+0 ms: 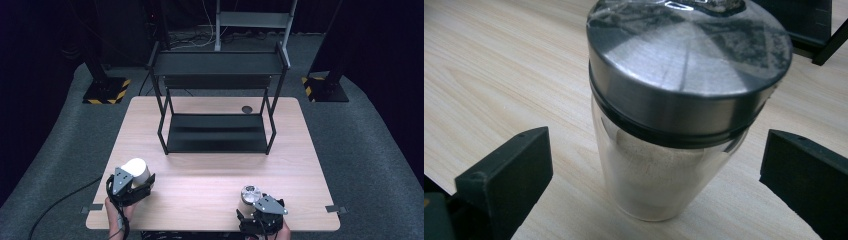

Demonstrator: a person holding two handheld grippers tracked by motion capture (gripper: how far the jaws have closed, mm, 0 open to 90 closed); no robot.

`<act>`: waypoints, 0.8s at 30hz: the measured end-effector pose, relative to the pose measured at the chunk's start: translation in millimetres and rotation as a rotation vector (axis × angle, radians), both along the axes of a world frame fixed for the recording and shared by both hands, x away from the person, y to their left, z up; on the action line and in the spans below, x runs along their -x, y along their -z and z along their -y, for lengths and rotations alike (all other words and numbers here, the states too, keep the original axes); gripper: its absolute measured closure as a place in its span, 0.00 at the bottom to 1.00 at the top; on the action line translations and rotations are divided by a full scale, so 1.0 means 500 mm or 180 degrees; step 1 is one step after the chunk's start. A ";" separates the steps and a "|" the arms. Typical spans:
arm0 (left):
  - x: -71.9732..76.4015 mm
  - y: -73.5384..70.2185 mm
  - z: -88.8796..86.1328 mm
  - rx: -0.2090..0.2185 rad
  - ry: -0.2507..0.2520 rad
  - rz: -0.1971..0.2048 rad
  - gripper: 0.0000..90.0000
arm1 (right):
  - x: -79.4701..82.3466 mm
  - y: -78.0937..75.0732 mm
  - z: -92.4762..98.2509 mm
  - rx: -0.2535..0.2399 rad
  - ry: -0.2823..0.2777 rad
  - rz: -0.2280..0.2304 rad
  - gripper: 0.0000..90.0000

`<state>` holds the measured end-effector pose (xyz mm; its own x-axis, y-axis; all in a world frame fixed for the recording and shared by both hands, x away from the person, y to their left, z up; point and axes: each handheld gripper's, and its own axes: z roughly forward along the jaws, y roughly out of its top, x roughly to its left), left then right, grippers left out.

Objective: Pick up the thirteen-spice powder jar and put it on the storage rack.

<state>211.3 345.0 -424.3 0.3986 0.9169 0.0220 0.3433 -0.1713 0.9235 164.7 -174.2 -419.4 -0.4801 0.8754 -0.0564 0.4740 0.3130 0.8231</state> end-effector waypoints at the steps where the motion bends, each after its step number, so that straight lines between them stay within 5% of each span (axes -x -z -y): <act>1: 0.000 0.000 0.000 0.0000 0.0000 0.0000 0.34 | 0.000 0.000 0.000 0.0005 -0.0002 -0.0001 0.00; 24: -0.035 -0.003 0.008 0.0012 0.0087 -0.0046 0.34 | 0.002 -0.002 -0.004 0.0032 -0.0007 0.0005 0.00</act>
<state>228.7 341.0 -422.8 0.4238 0.9057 0.0126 0.3519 -0.1774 0.9191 163.7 -172.2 -418.2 -0.4819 0.8737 -0.0659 0.4721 0.3222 0.8205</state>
